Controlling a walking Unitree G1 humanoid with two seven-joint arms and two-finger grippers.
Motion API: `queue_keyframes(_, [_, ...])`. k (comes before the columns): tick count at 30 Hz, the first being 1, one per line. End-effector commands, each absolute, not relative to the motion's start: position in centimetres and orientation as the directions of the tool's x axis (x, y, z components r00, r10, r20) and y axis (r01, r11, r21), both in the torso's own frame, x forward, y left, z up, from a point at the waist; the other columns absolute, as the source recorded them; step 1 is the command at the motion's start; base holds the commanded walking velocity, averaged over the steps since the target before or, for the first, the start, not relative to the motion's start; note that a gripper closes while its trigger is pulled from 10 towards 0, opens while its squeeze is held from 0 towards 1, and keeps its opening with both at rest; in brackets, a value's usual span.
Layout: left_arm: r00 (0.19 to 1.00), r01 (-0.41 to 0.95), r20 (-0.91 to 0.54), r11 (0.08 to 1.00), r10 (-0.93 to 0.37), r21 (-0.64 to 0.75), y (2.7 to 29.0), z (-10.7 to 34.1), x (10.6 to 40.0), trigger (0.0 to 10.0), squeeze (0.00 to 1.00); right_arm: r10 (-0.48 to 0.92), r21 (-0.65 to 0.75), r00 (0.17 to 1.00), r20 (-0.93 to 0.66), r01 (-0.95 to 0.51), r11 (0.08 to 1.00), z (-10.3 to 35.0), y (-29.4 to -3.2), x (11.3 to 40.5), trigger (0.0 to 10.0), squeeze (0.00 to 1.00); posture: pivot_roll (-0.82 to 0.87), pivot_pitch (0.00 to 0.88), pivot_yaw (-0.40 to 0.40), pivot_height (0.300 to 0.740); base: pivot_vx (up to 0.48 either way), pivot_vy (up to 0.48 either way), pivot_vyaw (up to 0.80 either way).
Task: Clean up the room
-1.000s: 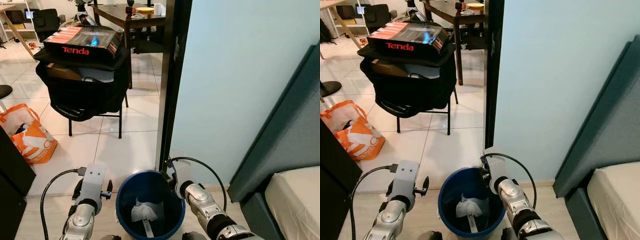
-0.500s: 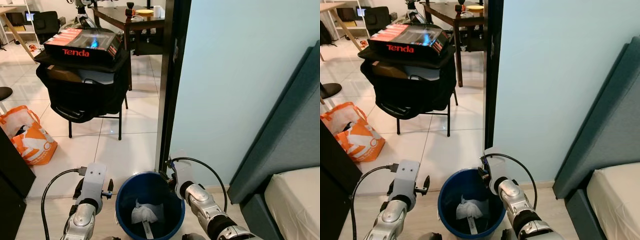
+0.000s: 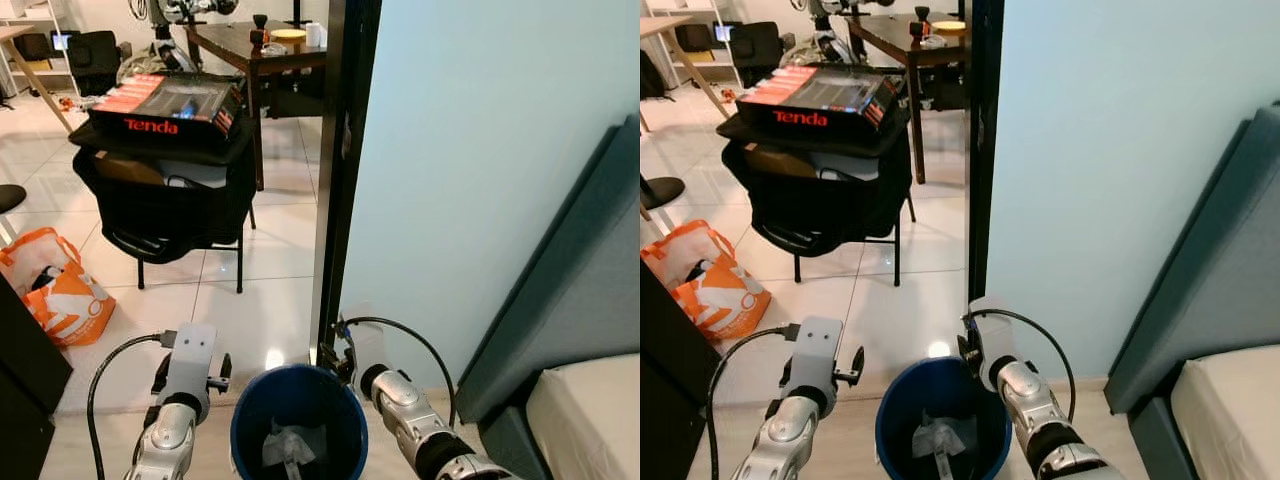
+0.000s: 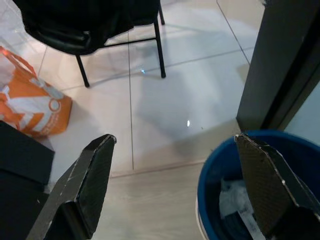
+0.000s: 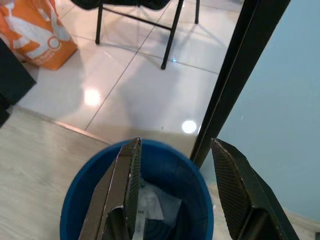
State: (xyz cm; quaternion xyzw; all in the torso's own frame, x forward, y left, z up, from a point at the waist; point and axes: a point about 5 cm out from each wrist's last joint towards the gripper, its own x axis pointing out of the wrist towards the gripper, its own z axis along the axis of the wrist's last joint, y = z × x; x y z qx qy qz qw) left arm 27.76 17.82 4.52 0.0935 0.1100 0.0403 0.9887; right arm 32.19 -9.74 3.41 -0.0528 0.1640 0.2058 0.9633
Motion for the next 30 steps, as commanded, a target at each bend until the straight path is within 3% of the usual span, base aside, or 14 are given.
queue_keyframes(1, [0.974,-0.066,-0.201,0.982,0.102,0.178,17.90,4.64,27.79,10.0,0.00,0.374,-0.023,0.871,-0.318,-0.402,0.916,3.65,-9.90,32.31,10.0,0.00,0.05,0.044,-0.058,0.700,0.000,0.000,0.00])
queue_keyframes(12, [0.976,-0.078,-0.185,0.982,0.110,0.173,18.14,4.83,27.66,10.0,0.00,0.374,-0.020,0.873,-0.313,-0.400,0.916,3.66,-9.85,32.28,10.0,0.00,0.05,0.050,-0.057,0.740,0.000,0.000,0.00])
queue_keyframes(30, [0.972,-0.060,-0.217,0.989,0.088,0.134,17.81,4.10,27.34,10.0,0.00,0.339,-0.030,0.876,-0.344,-0.371,0.928,2.95,-10.17,31.85,10.0,0.00,0.04,0.049,-0.044,0.740,0.000,0.000,0.00])
